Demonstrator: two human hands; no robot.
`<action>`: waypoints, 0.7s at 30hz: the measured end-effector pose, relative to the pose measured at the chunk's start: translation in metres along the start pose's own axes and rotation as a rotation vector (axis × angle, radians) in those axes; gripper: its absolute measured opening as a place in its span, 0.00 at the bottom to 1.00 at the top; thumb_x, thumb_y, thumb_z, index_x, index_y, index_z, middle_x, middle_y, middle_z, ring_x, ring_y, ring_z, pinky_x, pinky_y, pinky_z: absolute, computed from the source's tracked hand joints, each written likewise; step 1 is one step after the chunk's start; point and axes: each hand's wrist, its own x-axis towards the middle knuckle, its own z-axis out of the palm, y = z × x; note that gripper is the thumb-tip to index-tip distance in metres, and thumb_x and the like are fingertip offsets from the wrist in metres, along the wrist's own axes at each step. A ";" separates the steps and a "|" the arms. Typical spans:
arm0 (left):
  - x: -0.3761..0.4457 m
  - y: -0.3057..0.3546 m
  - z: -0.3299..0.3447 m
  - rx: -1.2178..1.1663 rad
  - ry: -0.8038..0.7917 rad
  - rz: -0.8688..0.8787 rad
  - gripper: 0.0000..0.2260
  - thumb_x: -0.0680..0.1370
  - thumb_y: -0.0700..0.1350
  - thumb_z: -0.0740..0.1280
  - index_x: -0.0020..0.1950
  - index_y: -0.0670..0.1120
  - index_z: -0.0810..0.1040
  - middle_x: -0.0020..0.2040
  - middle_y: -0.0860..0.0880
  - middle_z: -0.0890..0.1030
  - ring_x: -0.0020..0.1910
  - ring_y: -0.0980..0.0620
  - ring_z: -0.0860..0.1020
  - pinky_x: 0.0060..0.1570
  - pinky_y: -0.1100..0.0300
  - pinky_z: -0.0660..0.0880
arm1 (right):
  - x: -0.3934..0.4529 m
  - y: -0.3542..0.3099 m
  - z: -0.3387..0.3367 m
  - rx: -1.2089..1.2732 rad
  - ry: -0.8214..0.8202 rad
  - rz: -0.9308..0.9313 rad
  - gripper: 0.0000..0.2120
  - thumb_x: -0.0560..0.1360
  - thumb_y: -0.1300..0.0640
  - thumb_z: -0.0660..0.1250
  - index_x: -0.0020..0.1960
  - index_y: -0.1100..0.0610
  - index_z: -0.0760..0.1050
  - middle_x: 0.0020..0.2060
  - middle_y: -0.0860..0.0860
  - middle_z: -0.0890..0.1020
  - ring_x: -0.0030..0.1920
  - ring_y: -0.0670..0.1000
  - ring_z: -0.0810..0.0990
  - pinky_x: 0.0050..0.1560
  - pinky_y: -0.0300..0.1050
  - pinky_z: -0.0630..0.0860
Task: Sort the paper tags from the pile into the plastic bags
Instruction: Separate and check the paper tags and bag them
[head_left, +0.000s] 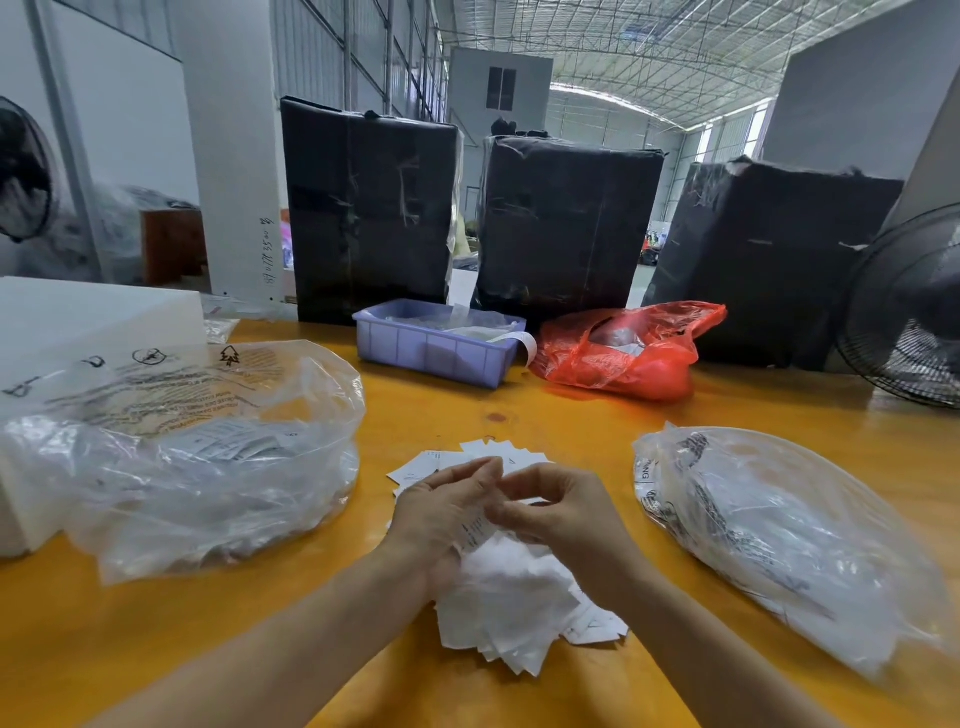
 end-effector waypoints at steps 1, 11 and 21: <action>0.000 0.000 0.000 -0.005 -0.012 -0.006 0.05 0.68 0.34 0.71 0.43 0.37 0.81 0.33 0.42 0.83 0.29 0.47 0.82 0.25 0.60 0.77 | 0.000 0.001 -0.001 0.021 -0.002 0.011 0.08 0.68 0.64 0.75 0.46 0.63 0.81 0.39 0.57 0.84 0.36 0.49 0.81 0.37 0.38 0.76; 0.009 0.026 -0.015 0.655 -0.179 -0.121 0.10 0.71 0.48 0.73 0.45 0.42 0.83 0.38 0.45 0.82 0.35 0.52 0.79 0.34 0.63 0.77 | 0.010 -0.004 -0.026 0.178 0.157 0.142 0.01 0.71 0.64 0.72 0.41 0.62 0.81 0.31 0.54 0.83 0.31 0.47 0.79 0.34 0.37 0.76; 0.014 0.114 -0.038 1.078 0.048 0.268 0.02 0.72 0.42 0.73 0.42 0.45 0.82 0.36 0.48 0.84 0.29 0.58 0.78 0.28 0.67 0.72 | -0.002 -0.048 -0.081 -0.117 0.229 -0.052 0.05 0.70 0.60 0.70 0.45 0.59 0.81 0.35 0.53 0.85 0.33 0.49 0.84 0.38 0.44 0.76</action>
